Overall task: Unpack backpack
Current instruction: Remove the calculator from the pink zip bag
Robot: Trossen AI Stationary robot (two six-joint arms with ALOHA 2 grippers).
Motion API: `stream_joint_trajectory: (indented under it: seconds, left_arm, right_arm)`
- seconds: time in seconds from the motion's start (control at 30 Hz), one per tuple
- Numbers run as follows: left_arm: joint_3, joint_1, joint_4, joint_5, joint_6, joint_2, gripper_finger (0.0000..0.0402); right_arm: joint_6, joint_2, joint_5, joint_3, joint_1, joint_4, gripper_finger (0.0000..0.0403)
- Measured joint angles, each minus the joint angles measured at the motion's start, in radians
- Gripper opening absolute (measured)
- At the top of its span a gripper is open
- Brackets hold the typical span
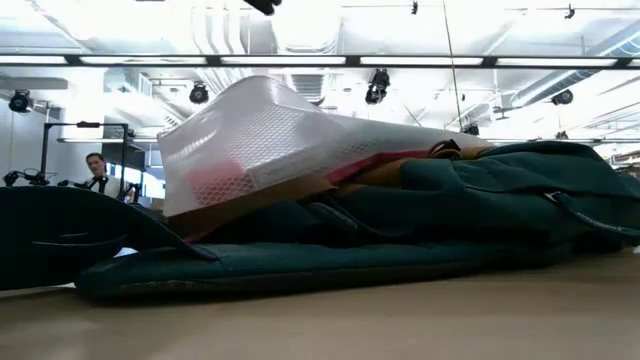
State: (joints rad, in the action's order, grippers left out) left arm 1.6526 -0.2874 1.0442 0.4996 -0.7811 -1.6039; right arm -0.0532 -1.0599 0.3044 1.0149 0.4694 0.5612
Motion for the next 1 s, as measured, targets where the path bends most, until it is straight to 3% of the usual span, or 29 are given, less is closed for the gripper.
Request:
stream_joint_trajectory:
  seconds: [0.2, 0.37, 0.53, 0.7, 0.83, 1.0]
  left_arm:
    - [-0.012, 0.176, -0.048, -0.298, 0.216, 0.002, 0.0141]
    - [-0.028, 0.331, -0.051, -0.552, 0.310, 0.002, 0.0204]
    - [-0.096, 0.432, -0.055, -0.640, 0.328, 0.000, 0.0252]
    - [-0.191, 0.457, -0.173, -0.702, 0.322, -0.001, 0.0268]
    - [-0.259, 0.433, -0.400, -0.830, 0.281, -0.001, 0.0265]
    - [-0.303, 0.346, -0.579, -0.822, 0.241, -0.002, 0.0221]
  right_arm:
    - [-0.023, -0.001, -0.047, 0.000, 0.013, -0.018, 0.0002]
    - [-0.100, 0.005, -0.102, 0.000, 0.022, -0.017, 0.0035]
    - [-0.166, 0.005, -0.104, 0.000, 0.053, -0.014, 0.0086]
    - [-0.190, 0.004, -0.103, 0.000, 0.081, -0.013, 0.0126]
    - [-0.195, 0.004, -0.103, 0.000, 0.085, -0.012, 0.0146]
    - [-0.187, 0.004, -0.094, 0.000, 0.085, -0.012, 0.0155]
